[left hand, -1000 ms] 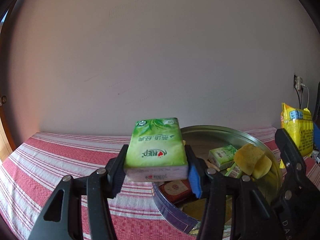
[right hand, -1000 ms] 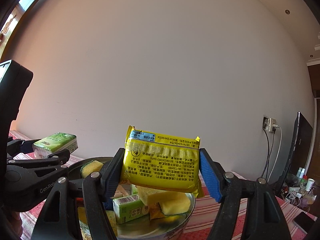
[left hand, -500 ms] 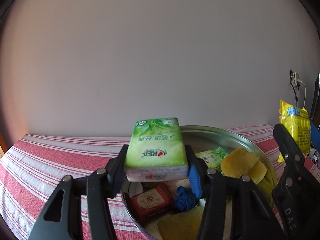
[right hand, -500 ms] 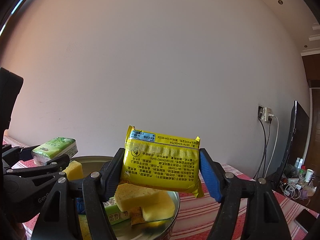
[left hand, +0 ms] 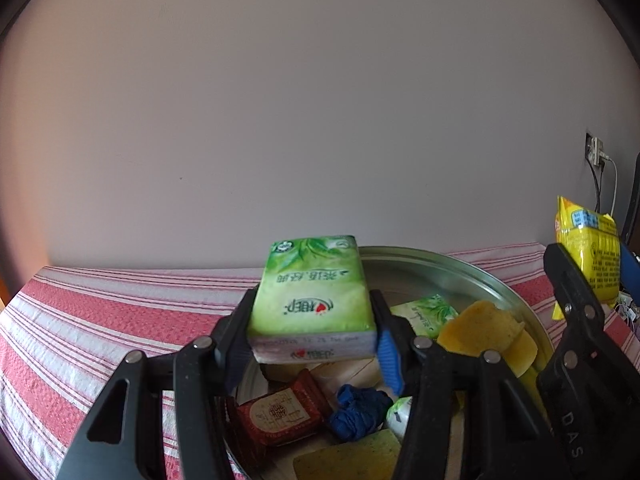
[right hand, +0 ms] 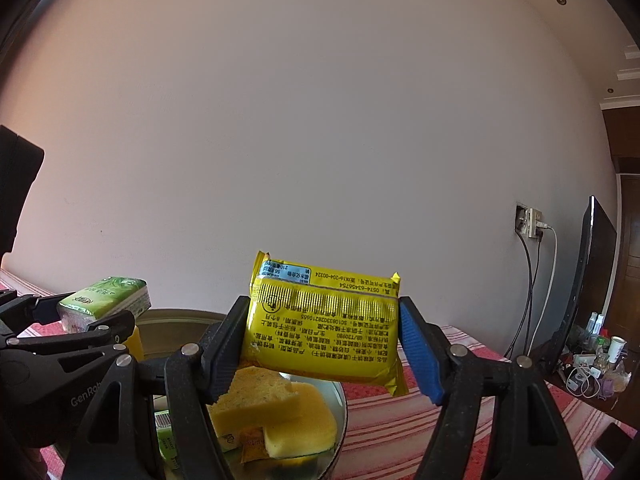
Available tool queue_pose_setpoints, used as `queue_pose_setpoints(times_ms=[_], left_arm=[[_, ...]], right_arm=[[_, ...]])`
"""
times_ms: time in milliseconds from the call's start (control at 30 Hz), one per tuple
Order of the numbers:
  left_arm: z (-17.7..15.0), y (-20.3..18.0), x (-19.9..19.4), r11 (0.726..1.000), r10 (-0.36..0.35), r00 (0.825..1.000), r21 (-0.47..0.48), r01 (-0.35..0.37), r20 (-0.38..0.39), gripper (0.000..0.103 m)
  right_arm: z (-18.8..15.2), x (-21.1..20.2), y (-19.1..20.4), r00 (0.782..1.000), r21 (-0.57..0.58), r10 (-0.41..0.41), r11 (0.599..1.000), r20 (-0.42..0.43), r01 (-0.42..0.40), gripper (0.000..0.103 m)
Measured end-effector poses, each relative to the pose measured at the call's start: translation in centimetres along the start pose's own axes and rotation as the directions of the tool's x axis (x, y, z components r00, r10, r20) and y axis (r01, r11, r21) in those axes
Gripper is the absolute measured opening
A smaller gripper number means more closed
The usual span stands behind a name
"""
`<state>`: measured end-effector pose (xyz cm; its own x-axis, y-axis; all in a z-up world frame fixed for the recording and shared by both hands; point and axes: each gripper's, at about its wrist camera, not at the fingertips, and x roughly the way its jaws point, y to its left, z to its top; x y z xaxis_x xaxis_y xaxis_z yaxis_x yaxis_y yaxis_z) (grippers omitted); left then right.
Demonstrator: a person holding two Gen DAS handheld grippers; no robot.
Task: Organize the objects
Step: 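Carry the green tissue pack and yellow packet over the tin with both tools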
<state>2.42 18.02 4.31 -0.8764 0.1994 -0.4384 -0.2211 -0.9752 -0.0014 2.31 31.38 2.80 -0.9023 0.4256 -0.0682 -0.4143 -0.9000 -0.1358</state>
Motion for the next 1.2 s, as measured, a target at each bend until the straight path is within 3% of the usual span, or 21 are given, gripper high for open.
queue_pose_setpoints(times_ms=[467,700,1200], left_arm=[[0.2,-0.5,2.1,0.999,0.038,0.997,0.01,-0.037,-0.06,0.053],[1.0,-2.9,6.2,0.998,0.058,0.994,0.006,-0.057,-0.09,0.053],[1.2,-4.2,7.9,0.993,0.118,0.985,0.038,-0.114,-0.128,0.053]], right_arm=[[0.7,2.9,0.4,0.991,0.037,0.073,0.997,-0.11,-0.069,0.073],[1.4,2.5,1.4,0.986,0.026,0.108,0.994,-0.124,-0.105,0.073],[2.9,1.4,2.9,0.965,0.035,0.181,0.984,-0.19,-0.177,0.073]])
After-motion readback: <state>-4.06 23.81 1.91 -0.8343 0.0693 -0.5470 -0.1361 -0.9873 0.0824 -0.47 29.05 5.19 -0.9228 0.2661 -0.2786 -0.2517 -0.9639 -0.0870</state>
